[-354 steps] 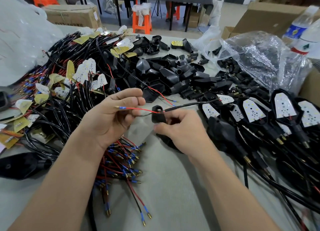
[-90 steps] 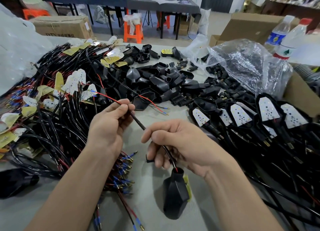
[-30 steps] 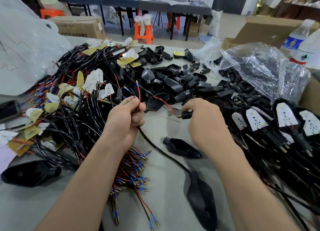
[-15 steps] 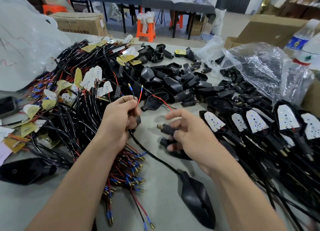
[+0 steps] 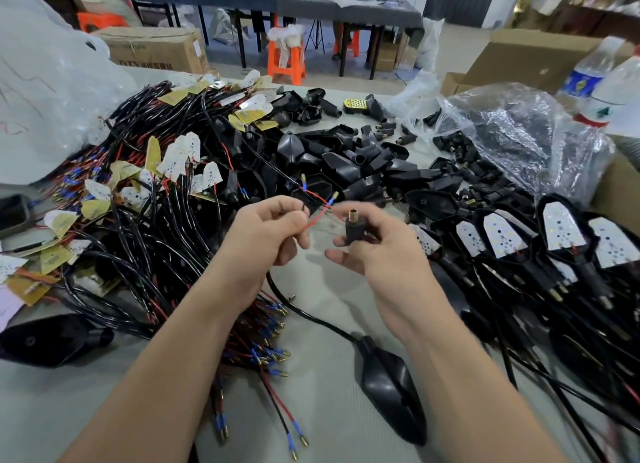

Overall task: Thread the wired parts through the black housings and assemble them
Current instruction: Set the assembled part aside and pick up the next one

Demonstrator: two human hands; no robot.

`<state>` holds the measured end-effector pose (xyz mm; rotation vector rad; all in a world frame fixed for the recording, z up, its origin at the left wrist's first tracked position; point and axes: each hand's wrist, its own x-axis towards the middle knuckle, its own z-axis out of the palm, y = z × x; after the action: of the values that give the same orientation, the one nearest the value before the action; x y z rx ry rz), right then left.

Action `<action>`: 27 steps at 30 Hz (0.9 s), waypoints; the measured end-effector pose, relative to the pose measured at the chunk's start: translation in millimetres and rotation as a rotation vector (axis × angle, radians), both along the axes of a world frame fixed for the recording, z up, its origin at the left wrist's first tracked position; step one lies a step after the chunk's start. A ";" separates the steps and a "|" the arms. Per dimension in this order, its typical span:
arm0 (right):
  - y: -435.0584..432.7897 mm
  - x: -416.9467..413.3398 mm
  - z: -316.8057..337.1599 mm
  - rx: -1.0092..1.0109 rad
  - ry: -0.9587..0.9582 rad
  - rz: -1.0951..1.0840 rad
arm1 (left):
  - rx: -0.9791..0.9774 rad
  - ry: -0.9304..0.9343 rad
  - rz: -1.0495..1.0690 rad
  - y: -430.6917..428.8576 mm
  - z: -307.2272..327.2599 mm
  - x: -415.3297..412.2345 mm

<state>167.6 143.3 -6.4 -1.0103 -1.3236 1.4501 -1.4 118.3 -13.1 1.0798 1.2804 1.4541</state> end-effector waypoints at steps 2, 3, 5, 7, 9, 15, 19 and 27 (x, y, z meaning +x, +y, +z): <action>-2.4 -3.3 1.7 -0.079 0.070 -0.002 | 0.018 0.071 0.058 -1.9 -1.6 8.6; -2.6 -4.8 2.3 -0.107 0.113 -0.021 | 0.024 0.129 0.110 -2.5 -2.6 13.3; -0.7 -4.2 3.0 -0.106 0.169 -0.071 | 0.029 0.316 0.262 -3.2 -5.4 20.5; 4.0 -0.9 2.0 -0.082 0.189 -0.114 | 0.070 0.562 0.417 -6.8 -6.7 25.1; 7.6 3.0 0.7 -0.080 0.183 -0.125 | 0.210 0.850 0.507 -9.2 -8.5 26.9; 14.1 5.1 -2.0 -0.100 0.287 -0.122 | 0.369 1.093 0.338 -8.5 -14.2 30.7; 16.0 9.0 2.5 -0.117 0.394 -0.149 | 0.372 0.980 0.262 -7.9 -15.2 28.5; 16.2 13.7 6.6 -0.140 0.410 -0.115 | 0.400 0.916 0.273 -9.9 -12.1 32.4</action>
<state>181.3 159.6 0.2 -0.8058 -0.8665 1.5756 31.0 108.4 -25.3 2.0513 1.8487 1.4949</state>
